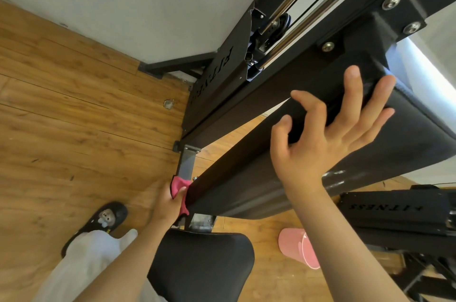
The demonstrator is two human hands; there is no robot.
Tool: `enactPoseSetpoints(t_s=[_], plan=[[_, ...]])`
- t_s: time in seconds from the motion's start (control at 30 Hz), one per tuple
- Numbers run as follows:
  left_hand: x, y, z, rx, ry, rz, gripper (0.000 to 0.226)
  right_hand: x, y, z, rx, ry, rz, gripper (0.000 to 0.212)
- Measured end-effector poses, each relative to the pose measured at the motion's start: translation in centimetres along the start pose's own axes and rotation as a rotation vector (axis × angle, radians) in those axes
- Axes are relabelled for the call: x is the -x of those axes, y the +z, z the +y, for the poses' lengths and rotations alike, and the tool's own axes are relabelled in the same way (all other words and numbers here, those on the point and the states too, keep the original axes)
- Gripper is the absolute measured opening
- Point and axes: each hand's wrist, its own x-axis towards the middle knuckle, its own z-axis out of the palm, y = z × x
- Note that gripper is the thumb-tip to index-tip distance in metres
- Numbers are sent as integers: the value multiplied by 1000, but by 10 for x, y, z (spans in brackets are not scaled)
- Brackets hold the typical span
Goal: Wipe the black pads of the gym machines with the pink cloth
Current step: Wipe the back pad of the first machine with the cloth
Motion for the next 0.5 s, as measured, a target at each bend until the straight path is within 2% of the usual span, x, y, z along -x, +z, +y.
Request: enactPoseSetpoints(t_s=[0.2,0.37,0.5], plan=[[-5,-2,-7,-63,-65,-20,26,0,1,1,-8,-7,6,17],[0,-8,-9,-15,-174,145,21,0,0,1,-15,-4,11,16],[2,-4,6,37,-315,3,21,0,1,2,-6,-6,4,16]])
